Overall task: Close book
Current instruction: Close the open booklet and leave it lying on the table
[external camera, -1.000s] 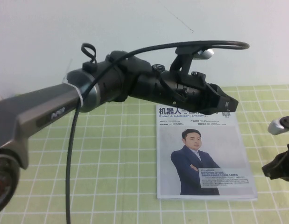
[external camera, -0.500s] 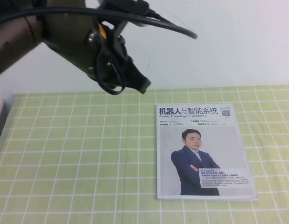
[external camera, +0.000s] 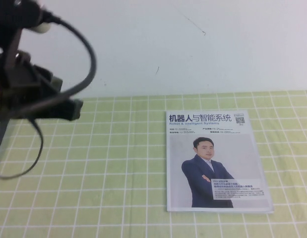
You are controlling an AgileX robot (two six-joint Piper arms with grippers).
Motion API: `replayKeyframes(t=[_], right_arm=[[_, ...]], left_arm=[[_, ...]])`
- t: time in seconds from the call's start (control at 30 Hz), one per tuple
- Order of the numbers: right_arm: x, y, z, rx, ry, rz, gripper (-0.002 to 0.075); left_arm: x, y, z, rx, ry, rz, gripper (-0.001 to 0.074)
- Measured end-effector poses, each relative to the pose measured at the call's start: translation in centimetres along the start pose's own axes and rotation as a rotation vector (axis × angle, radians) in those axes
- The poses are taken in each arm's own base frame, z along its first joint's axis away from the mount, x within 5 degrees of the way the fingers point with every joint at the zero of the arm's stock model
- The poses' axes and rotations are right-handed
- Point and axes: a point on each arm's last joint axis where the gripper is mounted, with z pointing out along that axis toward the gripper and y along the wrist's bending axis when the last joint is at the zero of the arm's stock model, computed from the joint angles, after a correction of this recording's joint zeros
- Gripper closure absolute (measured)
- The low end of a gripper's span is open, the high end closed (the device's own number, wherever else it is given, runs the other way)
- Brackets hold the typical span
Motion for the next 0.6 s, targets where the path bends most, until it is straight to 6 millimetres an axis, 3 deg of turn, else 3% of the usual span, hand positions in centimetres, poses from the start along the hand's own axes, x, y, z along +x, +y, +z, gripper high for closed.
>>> replayKeyframes(t=[0.13,0.33,0.47,0.6], right_arm=[[2.2,1.4,-1.2,0.012,-0.008,0.022,0.0727],[6.4,3.8,-1.3,0.012,-0.021,0.098,0.0727],[8.3,4.8,-1.0,0.011,-0.028,0.114,0.0727],[8.5,5.1,-1.5,0.022,-0.073,0.117,0.0727]], left_arm=[[4.7,0.2,-0.9,0.046,-0.071,-0.019,0.0738],[11.1,0.3,-1.7,0.114,-0.172,-0.004,0.0738],[13.2,0.4,-2.3,0.139,-0.251,0.018,0.0738],[14.2,0.5,-2.6,0.141,-0.276,0.031,0.0738]])
